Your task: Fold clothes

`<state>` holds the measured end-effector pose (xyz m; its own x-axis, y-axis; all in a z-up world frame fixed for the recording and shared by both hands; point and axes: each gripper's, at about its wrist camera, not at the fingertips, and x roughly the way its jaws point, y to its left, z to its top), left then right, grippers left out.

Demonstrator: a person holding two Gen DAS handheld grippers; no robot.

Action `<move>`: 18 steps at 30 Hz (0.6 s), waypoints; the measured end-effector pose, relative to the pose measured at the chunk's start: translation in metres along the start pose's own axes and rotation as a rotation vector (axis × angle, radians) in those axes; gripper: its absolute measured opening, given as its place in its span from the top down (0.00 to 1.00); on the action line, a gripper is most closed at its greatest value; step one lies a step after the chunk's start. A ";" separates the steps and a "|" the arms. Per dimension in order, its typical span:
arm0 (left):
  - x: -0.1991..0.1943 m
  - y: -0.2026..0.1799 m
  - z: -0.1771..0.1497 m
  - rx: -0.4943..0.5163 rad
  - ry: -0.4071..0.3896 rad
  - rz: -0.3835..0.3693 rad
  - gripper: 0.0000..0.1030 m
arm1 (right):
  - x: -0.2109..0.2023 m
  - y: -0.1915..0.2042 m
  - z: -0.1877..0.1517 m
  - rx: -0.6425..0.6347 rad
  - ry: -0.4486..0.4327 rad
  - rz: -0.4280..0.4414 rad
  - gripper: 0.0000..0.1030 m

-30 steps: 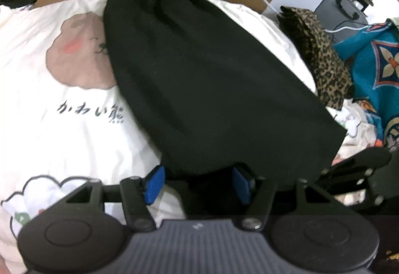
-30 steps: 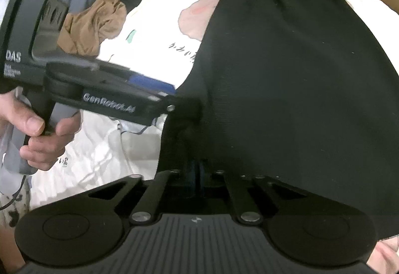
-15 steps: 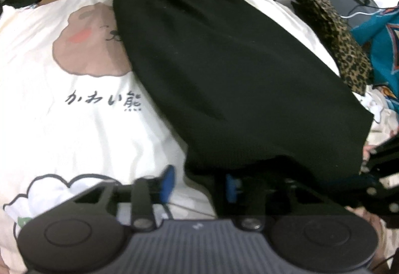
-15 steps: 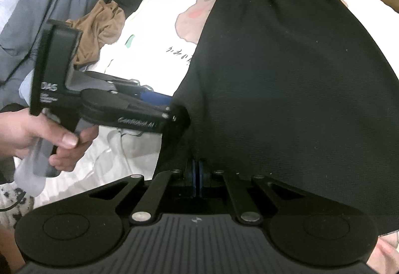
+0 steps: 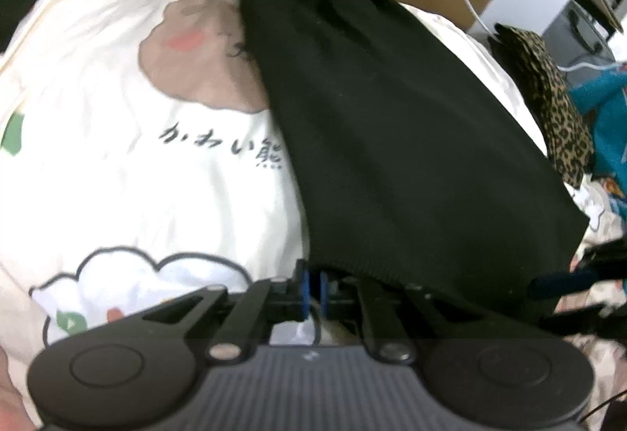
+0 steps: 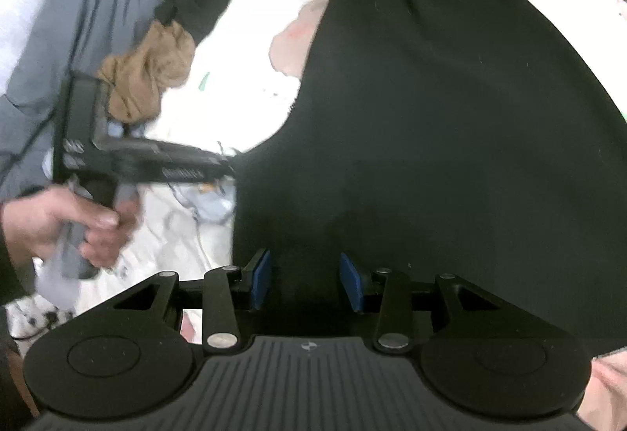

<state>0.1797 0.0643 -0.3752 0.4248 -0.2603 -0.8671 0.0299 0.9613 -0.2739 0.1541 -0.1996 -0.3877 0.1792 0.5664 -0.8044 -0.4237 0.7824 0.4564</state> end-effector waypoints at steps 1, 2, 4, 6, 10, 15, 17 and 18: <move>-0.001 0.002 -0.001 -0.010 0.002 -0.006 0.95 | 0.006 -0.001 -0.003 -0.005 0.019 -0.010 0.55; -0.001 0.003 0.000 -0.012 -0.002 -0.012 0.96 | 0.011 -0.001 -0.006 -0.009 0.036 -0.020 0.55; -0.002 0.008 -0.001 -0.023 -0.002 -0.013 0.96 | 0.018 -0.001 -0.012 -0.017 0.067 -0.037 0.56; -0.003 0.011 -0.002 -0.028 0.003 -0.008 0.97 | 0.024 -0.001 -0.017 -0.025 0.090 -0.048 0.56; -0.007 0.015 -0.010 0.008 0.024 0.042 1.00 | 0.021 0.003 -0.014 -0.048 0.078 -0.035 0.56; -0.020 0.026 -0.008 -0.024 0.025 0.062 0.99 | 0.018 0.001 -0.003 -0.053 0.039 -0.043 0.56; -0.025 0.023 0.001 -0.020 0.005 0.054 0.98 | 0.016 -0.002 -0.002 -0.052 0.028 -0.058 0.56; -0.027 0.021 0.006 -0.019 -0.006 0.042 0.98 | 0.014 -0.004 -0.002 -0.051 0.020 -0.068 0.56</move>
<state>0.1740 0.0919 -0.3547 0.4309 -0.2189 -0.8754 -0.0049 0.9695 -0.2449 0.1565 -0.1950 -0.4016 0.1919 0.5067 -0.8405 -0.4563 0.8043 0.3808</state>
